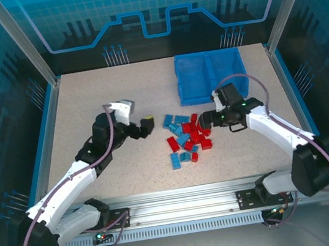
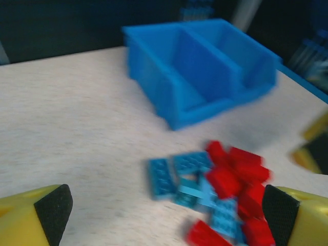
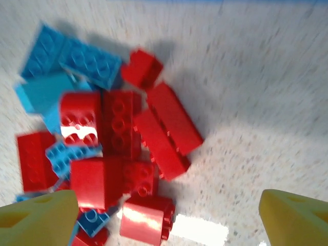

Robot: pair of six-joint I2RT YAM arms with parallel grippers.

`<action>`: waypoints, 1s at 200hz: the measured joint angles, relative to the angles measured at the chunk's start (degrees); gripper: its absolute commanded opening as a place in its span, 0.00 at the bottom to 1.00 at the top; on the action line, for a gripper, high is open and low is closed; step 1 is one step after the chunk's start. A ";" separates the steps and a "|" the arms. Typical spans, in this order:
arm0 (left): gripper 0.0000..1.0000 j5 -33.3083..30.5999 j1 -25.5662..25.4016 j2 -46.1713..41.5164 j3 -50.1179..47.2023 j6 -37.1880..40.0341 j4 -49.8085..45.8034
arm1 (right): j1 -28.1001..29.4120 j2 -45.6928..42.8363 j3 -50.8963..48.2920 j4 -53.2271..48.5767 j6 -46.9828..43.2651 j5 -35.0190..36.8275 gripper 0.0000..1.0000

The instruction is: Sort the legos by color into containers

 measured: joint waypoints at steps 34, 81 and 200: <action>0.99 4.98 -4.61 1.44 9.18 7.69 -12.07 | 5.55 1.81 0.26 -1.75 1.44 -1.25 0.74; 0.99 7.85 -4.79 1.68 13.25 17.59 -21.29 | 11.58 3.56 0.42 1.33 4.98 0.59 0.69; 0.99 13.55 -5.46 3.13 19.41 25.83 -38.05 | 14.73 17.77 7.21 2.32 3.72 6.86 0.29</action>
